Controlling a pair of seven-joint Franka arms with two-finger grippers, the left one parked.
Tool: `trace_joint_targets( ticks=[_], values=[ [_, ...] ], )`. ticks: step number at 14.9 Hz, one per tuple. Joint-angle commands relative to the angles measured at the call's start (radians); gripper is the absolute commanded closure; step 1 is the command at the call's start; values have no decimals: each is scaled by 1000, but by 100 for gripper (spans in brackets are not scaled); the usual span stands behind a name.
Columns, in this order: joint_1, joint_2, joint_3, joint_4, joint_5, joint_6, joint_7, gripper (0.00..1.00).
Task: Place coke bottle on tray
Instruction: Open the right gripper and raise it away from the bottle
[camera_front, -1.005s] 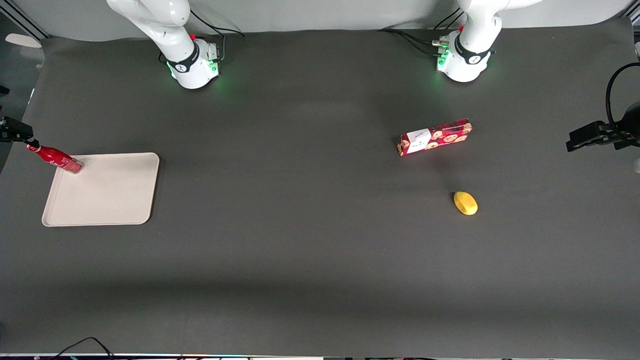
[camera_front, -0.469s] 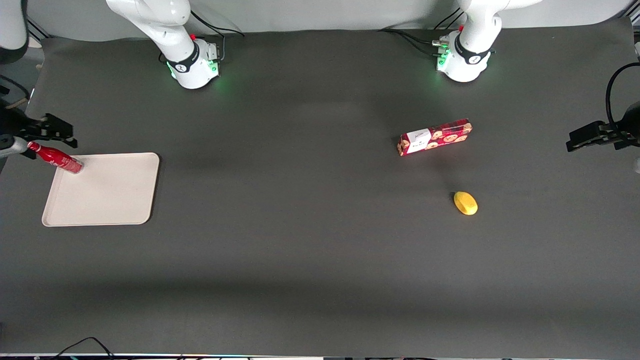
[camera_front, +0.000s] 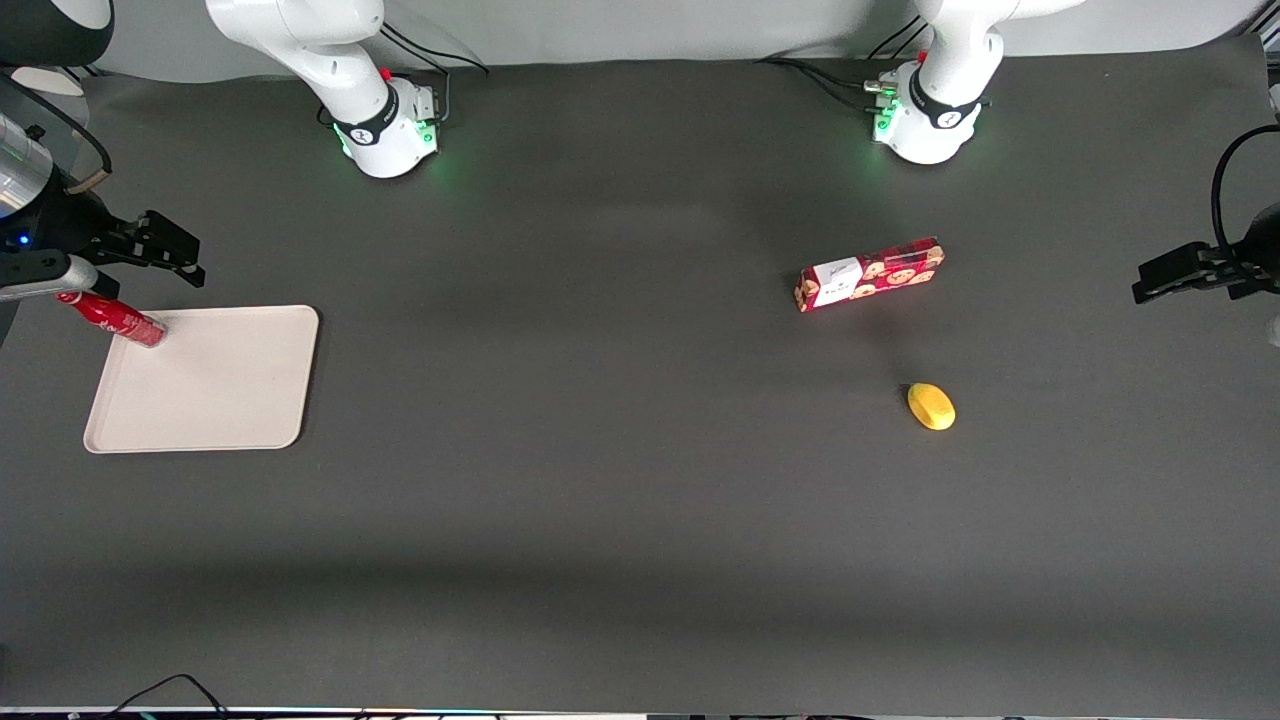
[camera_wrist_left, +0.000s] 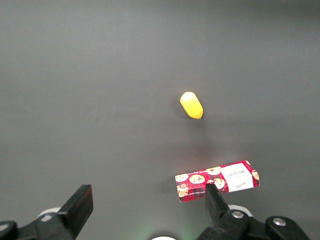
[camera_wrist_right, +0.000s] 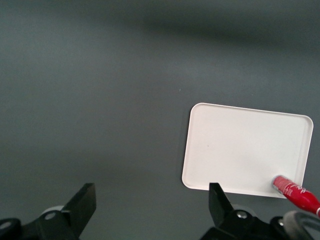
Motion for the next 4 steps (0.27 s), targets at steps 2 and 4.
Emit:
trace_joint_targets(
  ticks=[2,4],
  values=[
    [86,38,-82,71,-25,-45,92,0],
    [90,36,-95,71,-25,-45,90,0]
  ],
)
